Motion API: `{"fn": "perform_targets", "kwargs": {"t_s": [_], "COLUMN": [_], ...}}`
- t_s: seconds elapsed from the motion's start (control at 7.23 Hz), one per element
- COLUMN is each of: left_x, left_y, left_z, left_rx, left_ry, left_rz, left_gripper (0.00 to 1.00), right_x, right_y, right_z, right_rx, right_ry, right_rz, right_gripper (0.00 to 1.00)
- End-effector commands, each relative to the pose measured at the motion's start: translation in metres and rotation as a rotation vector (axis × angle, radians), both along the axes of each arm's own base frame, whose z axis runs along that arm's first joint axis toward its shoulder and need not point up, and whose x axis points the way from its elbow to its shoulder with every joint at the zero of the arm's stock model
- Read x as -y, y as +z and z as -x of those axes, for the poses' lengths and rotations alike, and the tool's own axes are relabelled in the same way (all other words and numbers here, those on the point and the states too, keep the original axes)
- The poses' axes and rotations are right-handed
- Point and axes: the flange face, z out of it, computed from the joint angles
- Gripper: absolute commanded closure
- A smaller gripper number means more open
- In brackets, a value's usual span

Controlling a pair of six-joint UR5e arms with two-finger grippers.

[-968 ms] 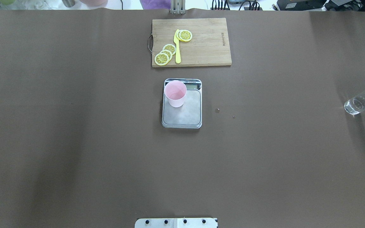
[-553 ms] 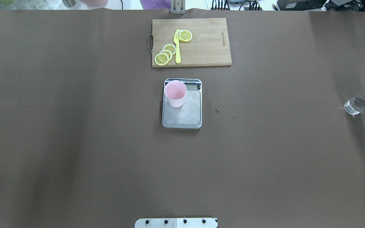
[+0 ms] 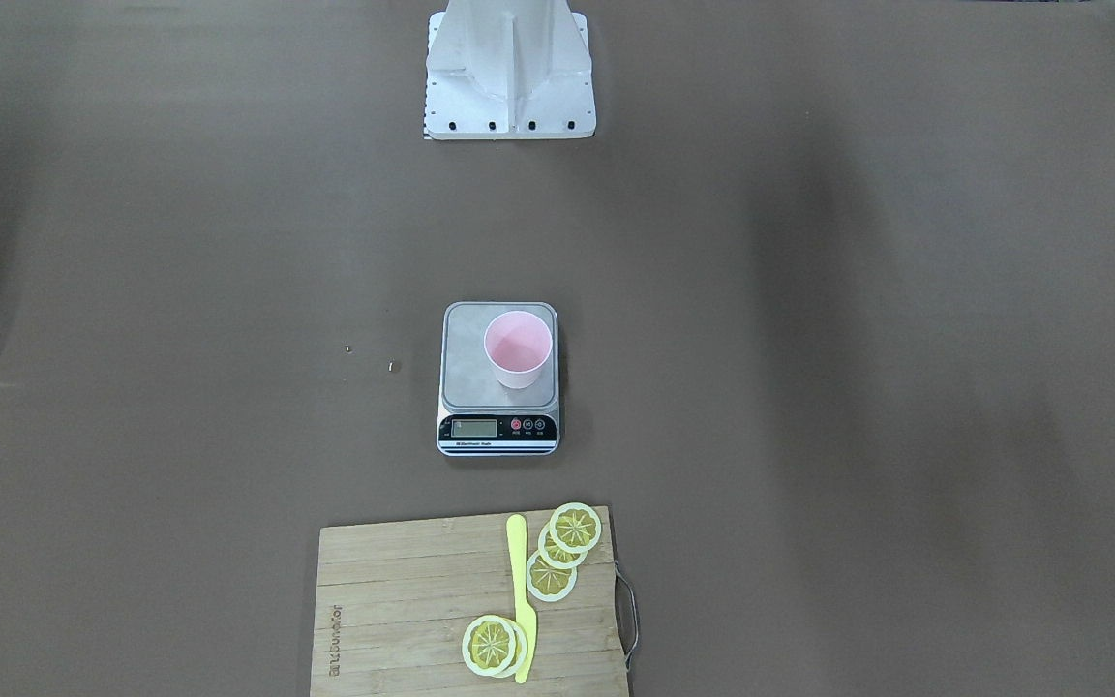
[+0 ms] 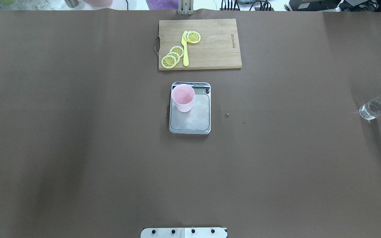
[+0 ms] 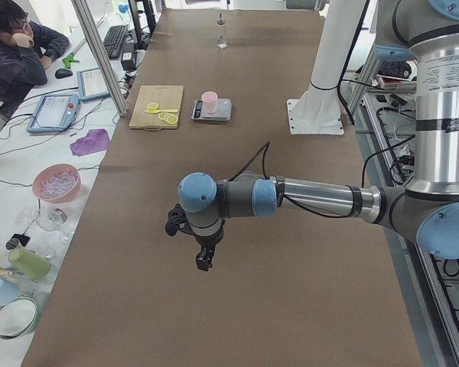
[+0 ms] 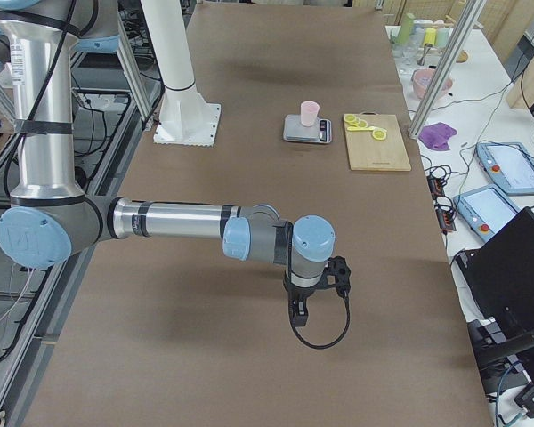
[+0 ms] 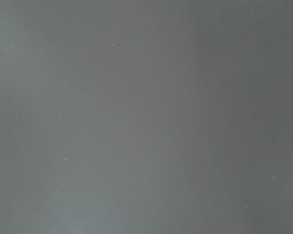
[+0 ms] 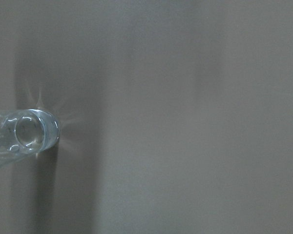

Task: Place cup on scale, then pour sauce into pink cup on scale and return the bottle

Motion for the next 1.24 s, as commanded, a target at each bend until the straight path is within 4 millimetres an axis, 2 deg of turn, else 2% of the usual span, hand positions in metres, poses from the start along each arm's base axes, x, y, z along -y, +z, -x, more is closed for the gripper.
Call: {"fn": "perform_targets", "kwargs": {"t_s": [0.0,0.28,0.41,1.11], "left_x": [0.006,0.008,0.009,0.005], "left_y": [-0.008,-0.009,-0.008,-0.004], "left_z": [0.0,0.001,0.001,0.001], "left_rx": [0.001,0.001,0.001,0.0], "left_ry": [0.001,-0.001,-0.001,0.0], "left_rz": [-0.003,-0.006,-0.004,-0.011], "left_gripper": [0.02,0.02,0.02,0.02], "right_x": [-0.001,-0.001,-0.014,-0.027], "right_y": [0.0,-0.009,-0.003,-0.028], "right_z": [0.0,-0.005,-0.01,-0.01], "right_rx": [0.007,0.003,0.0,-0.004], "right_ry": [0.005,0.01,0.022,0.023], "right_rz": [0.005,-0.02,-0.008,-0.056], "right_gripper": [0.0,0.0,0.0,0.0]}}
